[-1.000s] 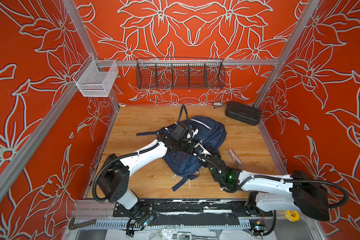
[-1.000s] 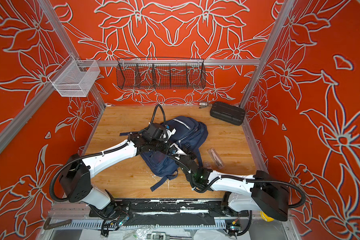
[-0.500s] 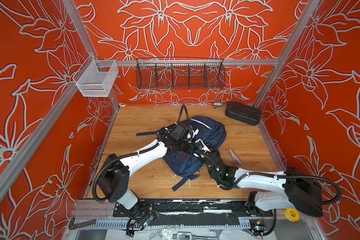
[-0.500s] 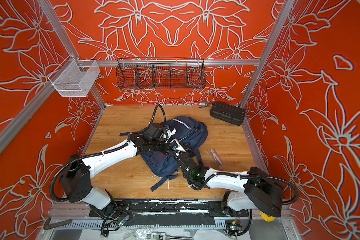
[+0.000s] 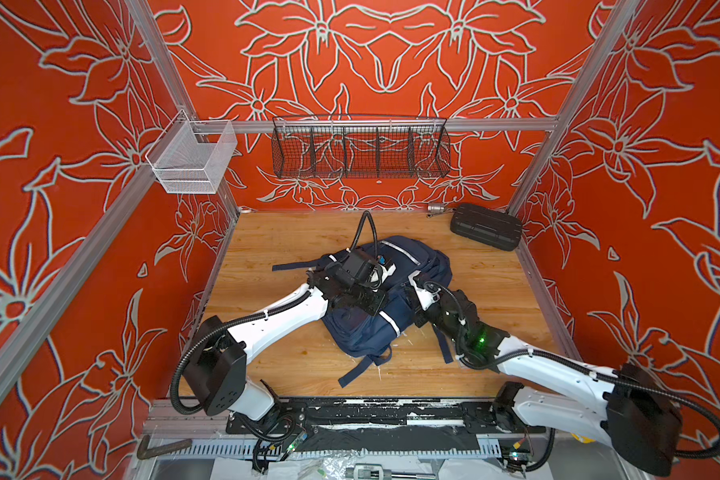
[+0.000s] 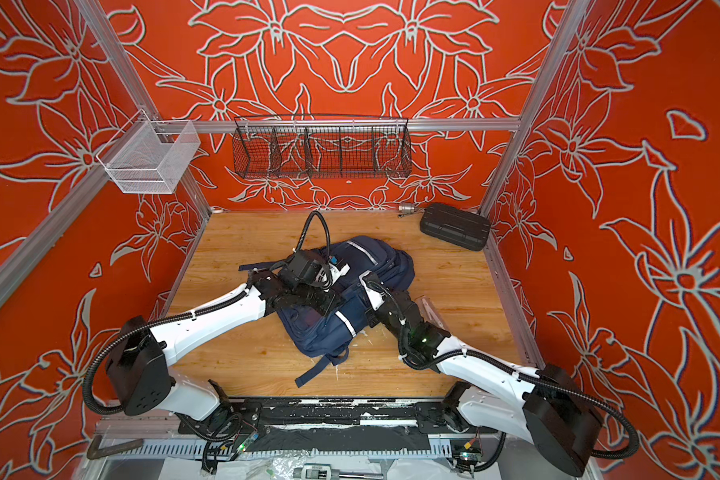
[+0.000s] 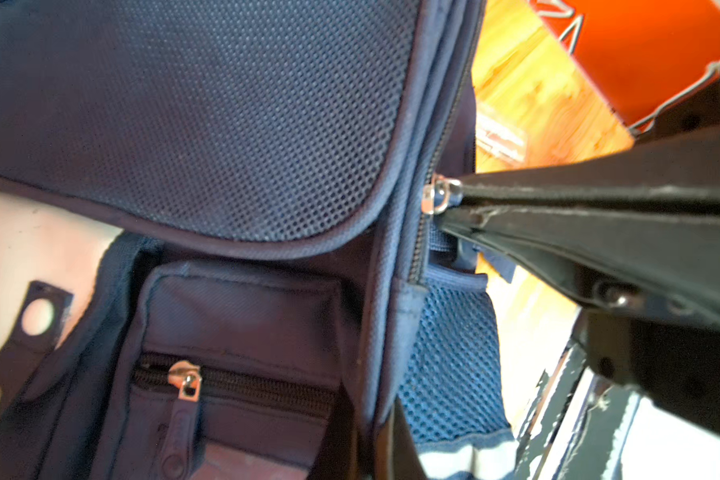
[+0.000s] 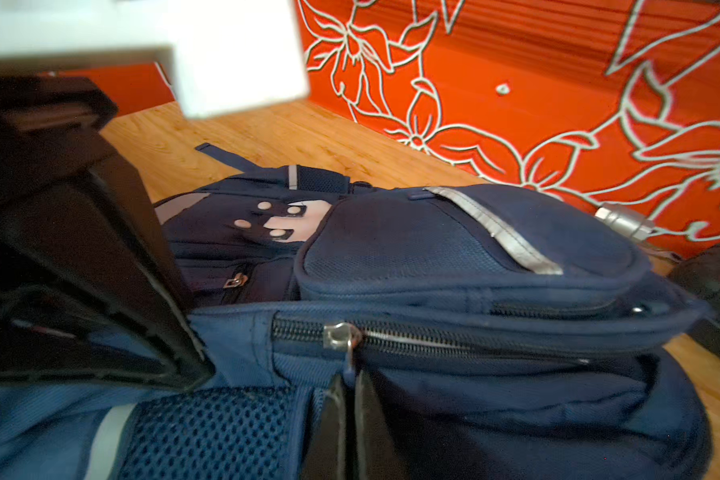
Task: Pack the student bag
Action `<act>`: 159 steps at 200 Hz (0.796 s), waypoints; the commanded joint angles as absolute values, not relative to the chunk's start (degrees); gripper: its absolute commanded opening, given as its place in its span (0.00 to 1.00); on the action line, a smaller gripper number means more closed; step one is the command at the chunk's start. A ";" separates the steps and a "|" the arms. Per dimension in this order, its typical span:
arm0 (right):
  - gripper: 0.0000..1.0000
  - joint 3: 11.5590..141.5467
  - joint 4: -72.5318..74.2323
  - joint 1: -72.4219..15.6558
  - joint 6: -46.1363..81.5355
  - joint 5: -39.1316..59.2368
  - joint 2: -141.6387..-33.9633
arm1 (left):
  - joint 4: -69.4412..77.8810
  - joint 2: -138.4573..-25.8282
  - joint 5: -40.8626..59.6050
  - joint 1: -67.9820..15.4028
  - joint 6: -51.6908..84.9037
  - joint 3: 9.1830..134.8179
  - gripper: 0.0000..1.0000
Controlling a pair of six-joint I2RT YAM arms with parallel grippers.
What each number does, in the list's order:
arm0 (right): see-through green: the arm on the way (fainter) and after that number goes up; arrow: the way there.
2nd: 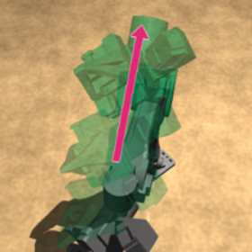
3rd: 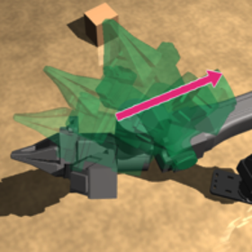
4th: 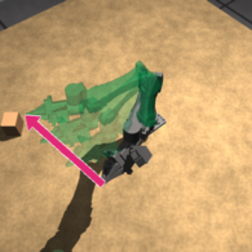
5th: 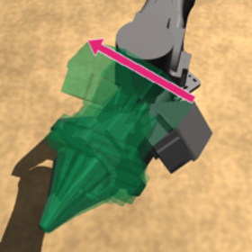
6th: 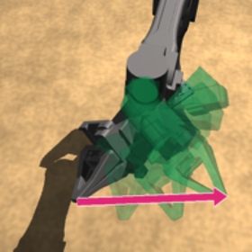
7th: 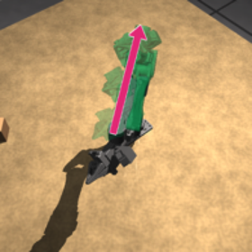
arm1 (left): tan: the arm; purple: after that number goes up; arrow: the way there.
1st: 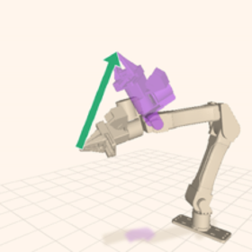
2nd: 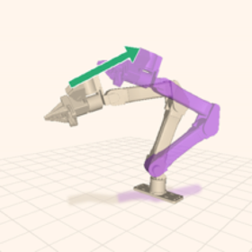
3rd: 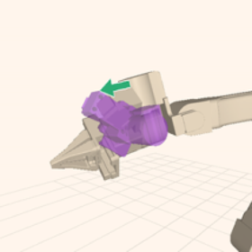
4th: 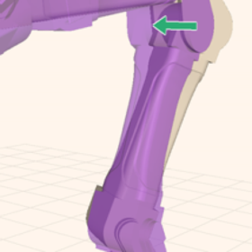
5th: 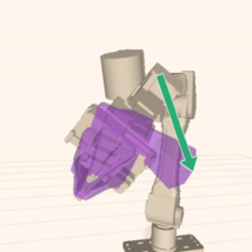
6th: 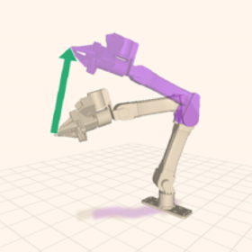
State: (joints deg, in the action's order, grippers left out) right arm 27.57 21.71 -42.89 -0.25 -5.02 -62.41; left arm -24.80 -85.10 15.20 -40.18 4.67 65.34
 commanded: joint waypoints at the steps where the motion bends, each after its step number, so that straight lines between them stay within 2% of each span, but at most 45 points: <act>1: 0.00 26.89 22.14 -40.75 3.45 3.91 -63.72 | -24.20 -80.80 17.10 -40.53 1.36 65.70 0.00; 71: 0.00 28.14 19.07 -38.95 6.02 1.09 -64.13 | -27.39 -77.21 12.52 -40.53 -4.67 63.22 0.00; 128: 0.00 31.51 18.67 -38.94 6.35 1.46 -69.80 | -27.24 -77.34 18.13 -40.54 -6.15 63.36 0.00; 159: 0.09 32.91 18.52 -38.96 5.97 1.26 -71.06 | -27.60 -77.48 19.81 -40.58 -6.49 63.82 0.00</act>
